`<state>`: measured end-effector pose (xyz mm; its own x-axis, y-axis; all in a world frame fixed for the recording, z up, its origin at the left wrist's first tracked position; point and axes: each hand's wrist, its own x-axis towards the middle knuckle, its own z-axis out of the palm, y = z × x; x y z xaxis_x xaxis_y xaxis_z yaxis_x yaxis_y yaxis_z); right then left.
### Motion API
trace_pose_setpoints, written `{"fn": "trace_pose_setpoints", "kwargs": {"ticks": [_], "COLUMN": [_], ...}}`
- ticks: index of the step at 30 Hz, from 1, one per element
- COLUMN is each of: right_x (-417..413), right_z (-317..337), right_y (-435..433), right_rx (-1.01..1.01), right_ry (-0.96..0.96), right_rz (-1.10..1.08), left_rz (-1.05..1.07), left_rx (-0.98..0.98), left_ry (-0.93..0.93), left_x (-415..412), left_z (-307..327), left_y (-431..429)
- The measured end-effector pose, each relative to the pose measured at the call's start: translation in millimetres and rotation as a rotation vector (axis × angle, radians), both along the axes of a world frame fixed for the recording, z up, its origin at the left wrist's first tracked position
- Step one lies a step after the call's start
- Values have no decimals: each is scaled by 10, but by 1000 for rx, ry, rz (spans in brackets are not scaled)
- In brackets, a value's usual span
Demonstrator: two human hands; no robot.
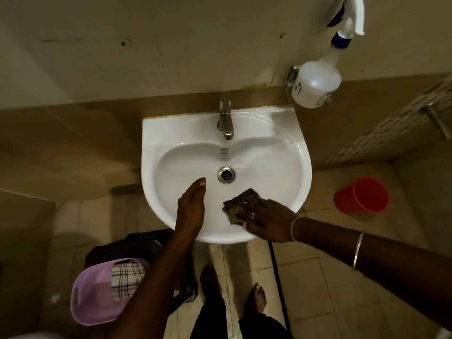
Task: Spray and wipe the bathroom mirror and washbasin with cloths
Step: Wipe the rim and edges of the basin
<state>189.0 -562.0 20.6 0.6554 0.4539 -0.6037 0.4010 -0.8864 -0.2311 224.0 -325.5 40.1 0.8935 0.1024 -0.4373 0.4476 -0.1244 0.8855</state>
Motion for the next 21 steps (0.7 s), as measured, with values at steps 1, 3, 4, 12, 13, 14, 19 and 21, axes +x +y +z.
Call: {"fn": "trace_pose_setpoints", "kwargs": {"ticks": [1,3,4,12,13,14,19,21], "right_x": [25,90,128,451,466,475,383,303], "right_z": [23,54,66,164,172,185,207,251], "right_y": [-76,-222,-294,-739,-753,-750,-726,-726], "right_rx": [-22,-69,-98,-326,-340,-344,-349,-357], "right_ry": [-11,-31,-41,-126,-138,-153,-224,-244], "right_rz": [12,29,37,32,11,-16,-138,-163], "left_rz": [-7,-16,-16,-26,-23,-20,-11,1], "left_rx": [0,0,-1,13,7,3,12,5], "left_ry": [7,19,25,23,28,32,31,28], "left_x": [-16,-46,-55,-108,-124,-138,-230,-279], "left_z": [-6,-9,-9,9,15,17,37,54], "left_y": [-43,-112,-139,-221,-221,-218,-145,-108]}}
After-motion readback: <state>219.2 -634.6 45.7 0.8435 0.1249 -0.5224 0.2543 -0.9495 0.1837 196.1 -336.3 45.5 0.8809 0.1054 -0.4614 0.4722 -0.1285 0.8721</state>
